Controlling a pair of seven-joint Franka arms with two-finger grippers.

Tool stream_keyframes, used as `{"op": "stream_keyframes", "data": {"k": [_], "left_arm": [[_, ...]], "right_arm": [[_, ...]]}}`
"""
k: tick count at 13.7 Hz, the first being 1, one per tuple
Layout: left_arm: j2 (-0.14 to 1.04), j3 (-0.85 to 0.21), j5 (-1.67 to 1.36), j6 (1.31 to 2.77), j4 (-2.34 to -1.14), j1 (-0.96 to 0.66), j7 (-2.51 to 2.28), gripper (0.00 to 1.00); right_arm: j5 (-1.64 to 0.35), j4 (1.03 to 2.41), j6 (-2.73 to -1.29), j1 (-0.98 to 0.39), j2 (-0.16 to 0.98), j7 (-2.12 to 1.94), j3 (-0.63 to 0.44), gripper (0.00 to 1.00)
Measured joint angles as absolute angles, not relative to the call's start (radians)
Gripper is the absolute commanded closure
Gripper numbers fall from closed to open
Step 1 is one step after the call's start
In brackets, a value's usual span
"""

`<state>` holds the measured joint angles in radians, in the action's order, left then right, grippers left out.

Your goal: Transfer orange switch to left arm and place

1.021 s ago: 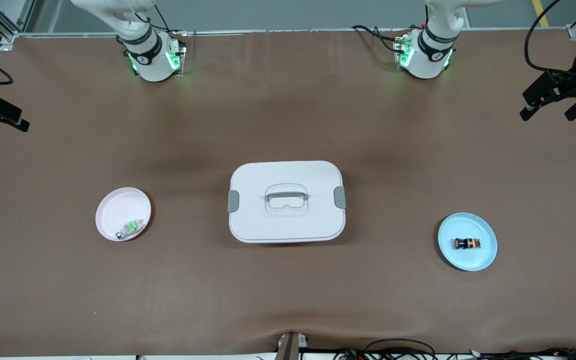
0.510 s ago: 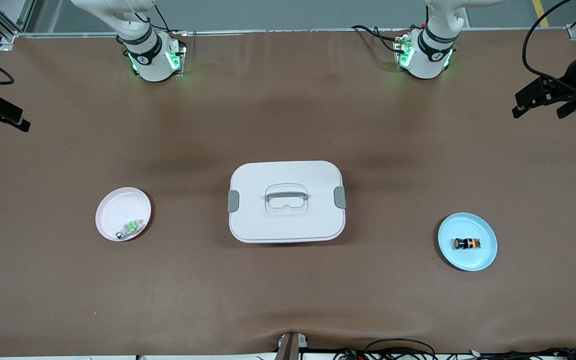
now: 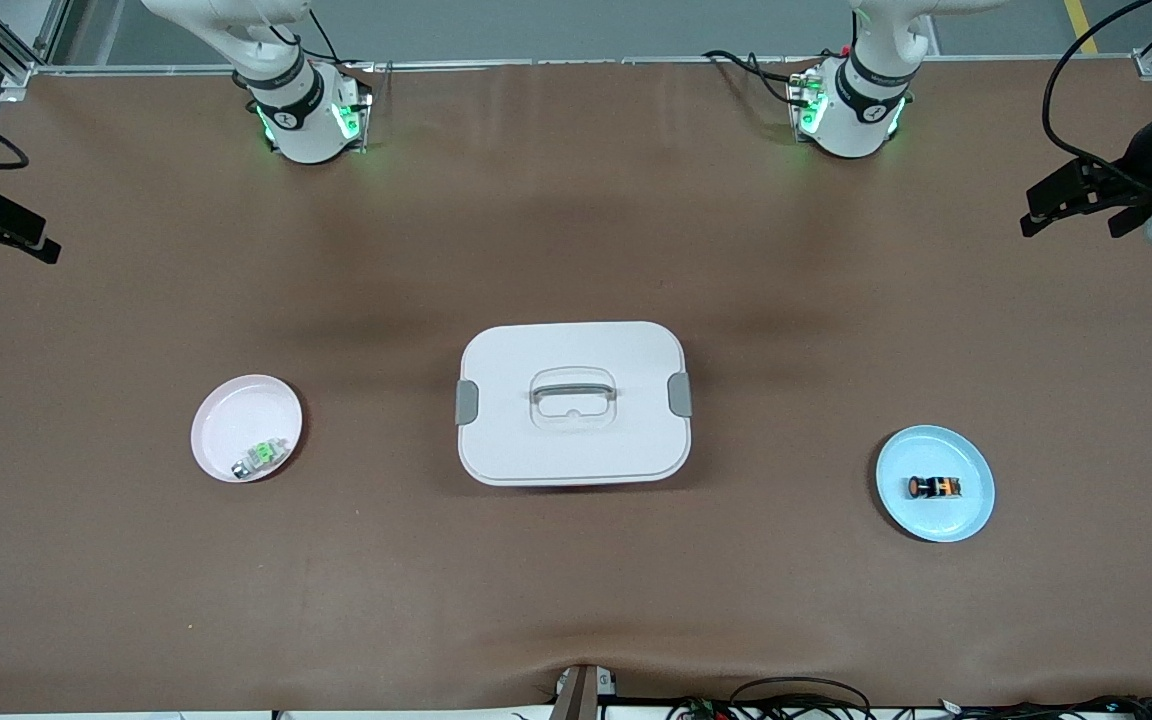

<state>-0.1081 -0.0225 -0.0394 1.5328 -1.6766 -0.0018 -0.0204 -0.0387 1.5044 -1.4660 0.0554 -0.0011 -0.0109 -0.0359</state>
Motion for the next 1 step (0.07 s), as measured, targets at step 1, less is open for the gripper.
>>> {"op": "stream_keyframes", "data": {"k": [1], "left_arm": [[-0.108, -0.023, -0.039, 1.533, -1.676, -0.002, -0.020, 0.00]], "right_arm": [[-0.039, 1.504, -1.466, 0.055, -0.001, -0.011, -0.036, 0.00]]}}
